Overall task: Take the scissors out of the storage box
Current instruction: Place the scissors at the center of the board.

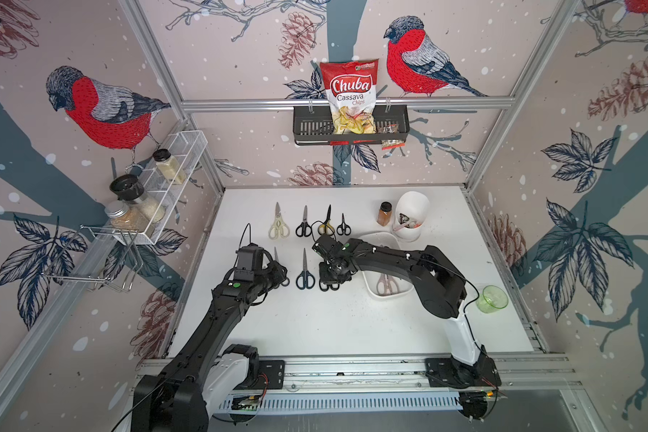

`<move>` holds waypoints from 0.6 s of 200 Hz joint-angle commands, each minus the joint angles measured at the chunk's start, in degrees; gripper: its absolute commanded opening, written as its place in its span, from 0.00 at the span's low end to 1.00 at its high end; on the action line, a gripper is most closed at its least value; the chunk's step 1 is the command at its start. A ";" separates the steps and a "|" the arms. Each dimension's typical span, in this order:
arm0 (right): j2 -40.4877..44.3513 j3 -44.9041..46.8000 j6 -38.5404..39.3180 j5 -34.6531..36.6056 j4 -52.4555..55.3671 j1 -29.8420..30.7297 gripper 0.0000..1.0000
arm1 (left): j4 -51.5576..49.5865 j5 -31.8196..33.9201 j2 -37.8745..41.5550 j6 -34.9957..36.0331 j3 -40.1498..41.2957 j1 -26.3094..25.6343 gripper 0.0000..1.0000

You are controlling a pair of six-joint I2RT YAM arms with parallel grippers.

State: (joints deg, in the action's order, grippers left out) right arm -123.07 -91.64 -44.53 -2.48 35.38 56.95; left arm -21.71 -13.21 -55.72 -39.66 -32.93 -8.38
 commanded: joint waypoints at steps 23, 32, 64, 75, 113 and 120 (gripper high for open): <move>-1.60 -1.68 -2.48 2.59 2.59 -0.14 0.05 | -1.31 0.22 0.88 1.28 0.51 0.21 0.41; -1.65 -1.70 -2.48 2.57 2.68 -0.10 0.08 | -1.32 0.21 0.88 1.31 0.55 0.21 0.41; -0.81 -1.62 -2.41 2.68 2.20 -0.01 0.22 | -1.05 -0.06 0.80 1.30 0.54 0.22 0.41; -0.15 -1.61 -2.24 2.56 1.77 0.00 0.28 | -0.72 -0.15 0.66 1.34 0.50 0.21 0.41; 3.90 -1.60 -1.83 3.43 1.64 -0.76 0.35 | -0.42 -1.14 -0.41 2.00 -0.27 0.21 0.41; 5.12 -1.25 -1.83 3.52 1.63 -1.07 0.36 | -0.40 -1.43 -0.69 2.10 -0.49 0.23 0.41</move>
State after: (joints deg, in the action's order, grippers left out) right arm -120.97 -93.08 -46.46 -0.38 36.53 56.62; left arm -22.98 -13.50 -55.77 -38.92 -32.60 -8.38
